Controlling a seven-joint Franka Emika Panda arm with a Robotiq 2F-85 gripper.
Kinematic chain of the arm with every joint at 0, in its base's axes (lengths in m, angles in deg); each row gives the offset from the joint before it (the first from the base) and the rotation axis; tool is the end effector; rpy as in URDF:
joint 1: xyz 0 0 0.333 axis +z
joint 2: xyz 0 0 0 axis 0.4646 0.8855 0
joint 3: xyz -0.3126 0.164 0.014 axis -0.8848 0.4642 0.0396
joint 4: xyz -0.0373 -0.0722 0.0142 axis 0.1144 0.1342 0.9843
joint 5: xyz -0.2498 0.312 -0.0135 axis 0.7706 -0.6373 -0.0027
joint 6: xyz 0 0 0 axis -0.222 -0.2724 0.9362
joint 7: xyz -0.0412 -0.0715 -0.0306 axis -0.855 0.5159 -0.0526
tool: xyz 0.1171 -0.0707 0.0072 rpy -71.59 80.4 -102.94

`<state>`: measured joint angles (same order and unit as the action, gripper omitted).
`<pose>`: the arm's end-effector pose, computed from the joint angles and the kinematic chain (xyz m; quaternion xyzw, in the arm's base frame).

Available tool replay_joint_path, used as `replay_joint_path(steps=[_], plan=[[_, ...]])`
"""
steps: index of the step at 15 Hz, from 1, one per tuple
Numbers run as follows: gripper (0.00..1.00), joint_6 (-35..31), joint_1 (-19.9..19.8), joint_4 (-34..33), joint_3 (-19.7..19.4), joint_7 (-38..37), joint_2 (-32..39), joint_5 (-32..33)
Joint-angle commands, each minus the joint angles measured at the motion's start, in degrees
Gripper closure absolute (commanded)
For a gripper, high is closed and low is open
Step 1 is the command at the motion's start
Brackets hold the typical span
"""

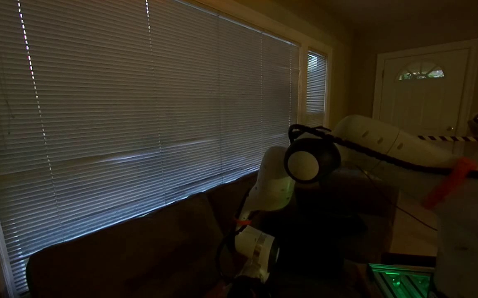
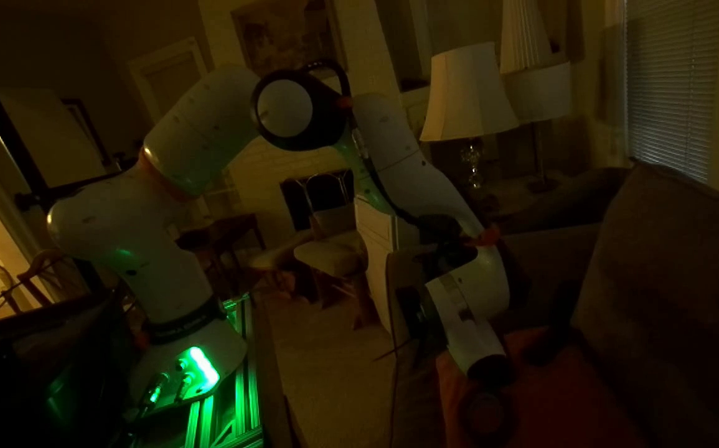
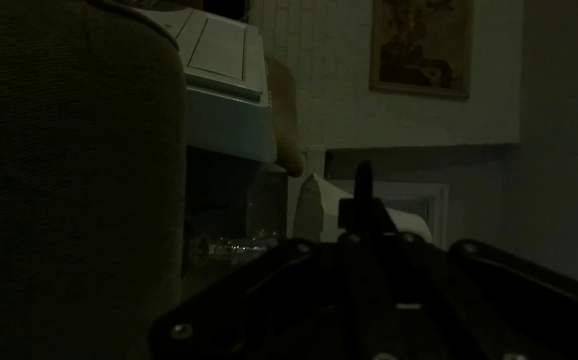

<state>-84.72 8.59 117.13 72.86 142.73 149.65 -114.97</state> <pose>0.5223 -0.0897 -0.0029 -0.6649 0.0526 -0.1196 0.7355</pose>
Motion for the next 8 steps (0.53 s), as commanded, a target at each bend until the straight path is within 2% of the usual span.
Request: replay_joint_path(steps=[1,8], plan=[[0.99,-0.98,-0.21,3.97,-2.16,0.53,-1.02,-4.59],[0.99,-1.33,0.10,8.03,-5.25,0.83,-1.50,-9.35]])
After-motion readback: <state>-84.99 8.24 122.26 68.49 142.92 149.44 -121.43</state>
